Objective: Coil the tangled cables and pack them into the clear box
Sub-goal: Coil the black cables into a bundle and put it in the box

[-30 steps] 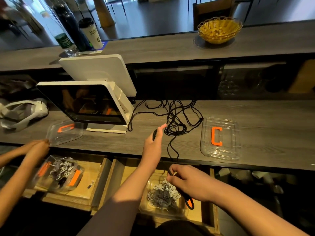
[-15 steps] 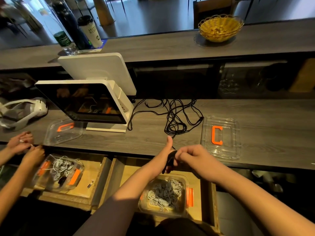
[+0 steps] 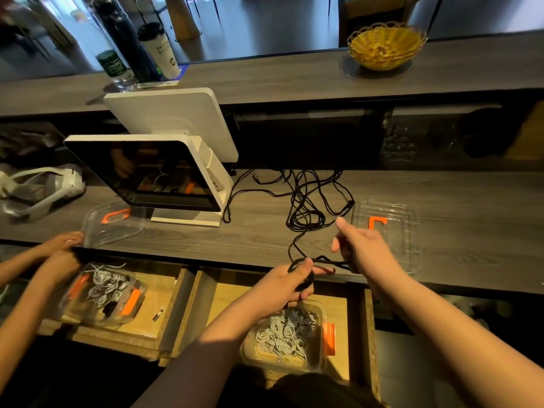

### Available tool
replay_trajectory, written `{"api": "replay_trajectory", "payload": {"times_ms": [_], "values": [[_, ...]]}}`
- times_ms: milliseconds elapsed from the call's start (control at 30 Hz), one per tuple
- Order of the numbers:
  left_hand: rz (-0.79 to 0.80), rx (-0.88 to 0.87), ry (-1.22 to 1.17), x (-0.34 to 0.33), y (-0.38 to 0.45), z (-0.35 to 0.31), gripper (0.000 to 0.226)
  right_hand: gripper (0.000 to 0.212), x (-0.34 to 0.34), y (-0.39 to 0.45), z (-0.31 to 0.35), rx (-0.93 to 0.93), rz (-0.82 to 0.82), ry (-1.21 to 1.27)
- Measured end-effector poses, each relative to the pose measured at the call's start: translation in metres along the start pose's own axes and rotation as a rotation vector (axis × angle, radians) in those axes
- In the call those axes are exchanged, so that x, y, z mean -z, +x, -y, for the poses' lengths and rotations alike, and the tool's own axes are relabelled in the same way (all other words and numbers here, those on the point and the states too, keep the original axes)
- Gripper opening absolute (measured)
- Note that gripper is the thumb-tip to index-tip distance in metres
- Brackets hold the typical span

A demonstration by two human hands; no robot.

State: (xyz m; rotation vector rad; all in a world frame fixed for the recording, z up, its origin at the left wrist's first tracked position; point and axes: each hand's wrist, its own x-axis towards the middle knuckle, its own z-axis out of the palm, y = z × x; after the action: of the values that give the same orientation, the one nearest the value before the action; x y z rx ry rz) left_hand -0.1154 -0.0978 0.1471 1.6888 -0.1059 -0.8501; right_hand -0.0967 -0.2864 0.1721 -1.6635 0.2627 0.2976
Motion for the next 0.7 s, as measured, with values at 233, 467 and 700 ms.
{"api": "replay_trajectory", "payload": {"times_ms": [233,467,700], "values": [[-0.256,-0.043,-0.63,0.007,0.004,-0.004,0.056,0.06,-0.008,-0.004,-0.009,0.06,0.08,-0.085],[-0.337,-0.094,-1.025,0.007,0.005,-0.015,0.052,0.046,-0.013,-0.007,-0.018,0.122,0.237,-0.221],[-0.414,-0.137,-1.22,0.0,0.014,-0.025,0.052,0.044,-0.025,-0.008,-0.028,0.083,0.283,-0.383]]}}
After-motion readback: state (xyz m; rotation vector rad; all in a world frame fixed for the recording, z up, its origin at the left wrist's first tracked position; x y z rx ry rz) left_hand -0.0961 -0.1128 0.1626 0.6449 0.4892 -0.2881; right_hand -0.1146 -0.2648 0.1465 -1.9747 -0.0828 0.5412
